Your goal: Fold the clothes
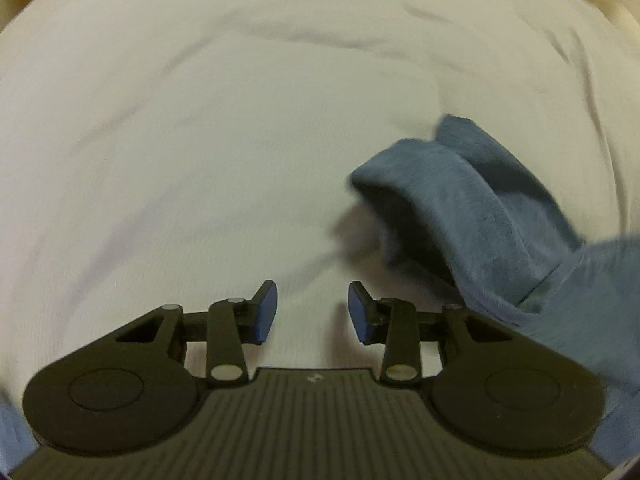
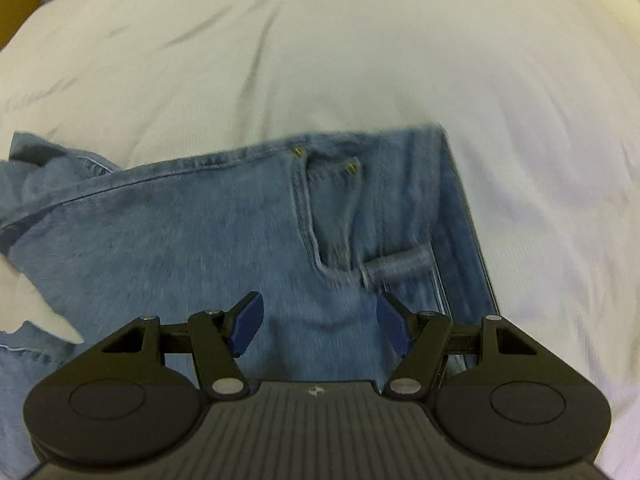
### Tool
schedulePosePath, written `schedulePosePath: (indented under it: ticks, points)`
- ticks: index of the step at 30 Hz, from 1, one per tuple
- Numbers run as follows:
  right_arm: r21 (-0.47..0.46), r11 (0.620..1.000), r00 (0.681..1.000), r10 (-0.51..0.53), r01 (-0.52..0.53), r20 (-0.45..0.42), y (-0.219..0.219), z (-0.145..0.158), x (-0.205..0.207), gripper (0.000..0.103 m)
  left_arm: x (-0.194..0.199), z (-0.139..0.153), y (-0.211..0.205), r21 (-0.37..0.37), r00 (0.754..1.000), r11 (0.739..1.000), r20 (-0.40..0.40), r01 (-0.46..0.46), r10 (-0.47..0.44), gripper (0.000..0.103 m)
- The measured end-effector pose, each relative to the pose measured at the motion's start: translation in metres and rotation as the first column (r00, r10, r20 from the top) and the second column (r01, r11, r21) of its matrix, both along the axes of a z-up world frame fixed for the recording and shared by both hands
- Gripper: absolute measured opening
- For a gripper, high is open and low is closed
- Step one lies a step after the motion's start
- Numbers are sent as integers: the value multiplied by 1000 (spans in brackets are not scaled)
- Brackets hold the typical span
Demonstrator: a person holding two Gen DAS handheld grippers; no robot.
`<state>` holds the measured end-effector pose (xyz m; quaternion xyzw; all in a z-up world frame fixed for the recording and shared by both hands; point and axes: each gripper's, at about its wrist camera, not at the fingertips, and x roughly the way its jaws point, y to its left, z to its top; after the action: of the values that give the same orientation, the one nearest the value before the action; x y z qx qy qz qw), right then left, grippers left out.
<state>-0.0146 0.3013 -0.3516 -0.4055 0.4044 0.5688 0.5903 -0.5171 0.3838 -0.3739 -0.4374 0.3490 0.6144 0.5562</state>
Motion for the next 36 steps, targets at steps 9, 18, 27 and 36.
schedulePosePath:
  ticks: [9,18,27,36]
  points:
    - [24,937,900,326,-347,289,48,-11,-26,77,16,-11,46,57,970,969,-49,242,-240,33]
    - [-139,874,789,481,-465,384,80,-38,-11,68,41,-15,65,78,954,953,-89,293,-286,13]
    - [44,893,842,405,-448,358,35,23,4,22,36,51,23,283,967,925,-56,255,-250,7]
    - [318,881,898,220,-350,380,-85,136,21,21,-7,193,-111,487,994,873,-77,-31,78,0]
